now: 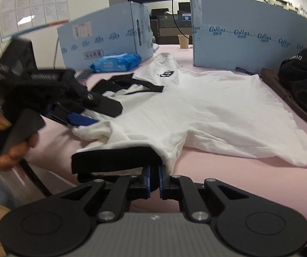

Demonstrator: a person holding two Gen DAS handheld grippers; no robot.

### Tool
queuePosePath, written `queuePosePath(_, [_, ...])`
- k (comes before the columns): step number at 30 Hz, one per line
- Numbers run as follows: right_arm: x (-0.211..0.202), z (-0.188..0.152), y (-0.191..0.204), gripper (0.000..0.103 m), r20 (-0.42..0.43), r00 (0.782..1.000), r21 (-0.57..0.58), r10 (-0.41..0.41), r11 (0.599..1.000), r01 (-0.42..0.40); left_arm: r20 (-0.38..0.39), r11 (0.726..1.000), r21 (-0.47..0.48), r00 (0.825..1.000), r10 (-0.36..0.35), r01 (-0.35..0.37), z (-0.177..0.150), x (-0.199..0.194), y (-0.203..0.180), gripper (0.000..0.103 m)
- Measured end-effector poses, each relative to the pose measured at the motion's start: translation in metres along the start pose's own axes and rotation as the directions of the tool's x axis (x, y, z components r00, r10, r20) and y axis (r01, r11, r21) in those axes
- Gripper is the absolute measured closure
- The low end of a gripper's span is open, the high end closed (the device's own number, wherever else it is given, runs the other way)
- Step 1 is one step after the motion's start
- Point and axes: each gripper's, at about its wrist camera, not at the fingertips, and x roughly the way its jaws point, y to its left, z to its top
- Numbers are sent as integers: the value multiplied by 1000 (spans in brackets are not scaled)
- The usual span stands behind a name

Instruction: Fold clothes

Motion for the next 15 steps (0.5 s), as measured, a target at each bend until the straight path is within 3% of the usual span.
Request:
queuePosePath(5, [-33,-4,-16,95,33,992,80,125,989,-128,-1,1000,21,1000,15,-15,2,1,0,0])
queuePosePath(11, [-38,-30,-26,102,-54,990,91,133,988,-128,2,998,60,999,35,-35,2,3,-2,0])
queuePosePath(15, [-37,-40,-26,101,-109,992,29,56,998,-53,0,994,90,998,56,-55,1,5,-6,0])
